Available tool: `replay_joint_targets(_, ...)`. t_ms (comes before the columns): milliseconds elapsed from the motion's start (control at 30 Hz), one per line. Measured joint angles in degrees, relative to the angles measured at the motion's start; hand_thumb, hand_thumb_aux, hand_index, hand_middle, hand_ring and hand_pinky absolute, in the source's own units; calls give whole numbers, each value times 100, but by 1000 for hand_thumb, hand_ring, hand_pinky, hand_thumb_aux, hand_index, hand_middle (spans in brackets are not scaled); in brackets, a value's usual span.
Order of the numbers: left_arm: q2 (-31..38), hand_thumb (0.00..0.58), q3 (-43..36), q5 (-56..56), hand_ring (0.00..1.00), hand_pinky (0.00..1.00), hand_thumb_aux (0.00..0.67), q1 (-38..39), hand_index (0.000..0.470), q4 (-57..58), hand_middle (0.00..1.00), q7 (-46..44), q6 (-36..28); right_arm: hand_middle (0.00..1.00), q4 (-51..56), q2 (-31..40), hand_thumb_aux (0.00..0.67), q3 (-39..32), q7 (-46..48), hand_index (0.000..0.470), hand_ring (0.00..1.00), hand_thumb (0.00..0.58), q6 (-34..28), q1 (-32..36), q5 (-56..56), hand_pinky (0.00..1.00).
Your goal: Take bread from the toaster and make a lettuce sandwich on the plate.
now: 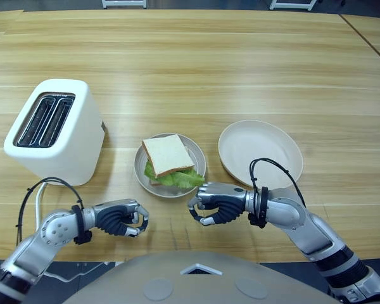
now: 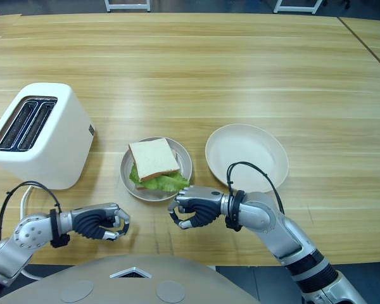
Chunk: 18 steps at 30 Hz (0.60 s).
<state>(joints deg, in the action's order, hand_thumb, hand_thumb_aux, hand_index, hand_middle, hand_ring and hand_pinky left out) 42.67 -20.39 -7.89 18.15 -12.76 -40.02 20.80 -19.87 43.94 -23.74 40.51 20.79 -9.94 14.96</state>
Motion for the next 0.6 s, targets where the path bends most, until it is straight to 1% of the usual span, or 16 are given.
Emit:
replay_joint_targets(167, -715, 580, -349, -520, 1000, 1000, 670, -868, 470, 727, 1000, 321, 103, 1000, 598, -333, 670, -411, -39, 470, 1000, 580, 7, 174, 678, 1000)
replay_joint_targets(300, -927, 580, -446, -798, 1000, 1000, 670, -1223, 470, 1090, 1000, 576, 216, 1000, 867, -587, 670, -530, -357, 470, 1000, 580, 182, 373, 1055, 1000)
replay_joint_targets(433, -1166, 580, -455, -1081, 1000, 1000, 670, -1547, 470, 1488, 1000, 1010, 283, 1000, 1521, -994, 670, -651, -1180, 470, 1000, 580, 456, 802, 1761, 1000)
replay_joint_targets(500, -1321, 580, -456, -1328, 1000, 1000, 670, -1782, 470, 1801, 1000, 1348, 301, 1000, 1972, -1259, 670, -728, -1767, 470, 1000, 580, 556, 1053, 2056, 1000)
replay_joint_targets(600, -1592, 580, -454, -1696, 1000, 1000, 670, -2246, 470, 2357, 1000, 1851, 205, 1000, 2752, -1702, 670, -786, -2738, 470, 1000, 580, 517, 1582, 2640, 1000)
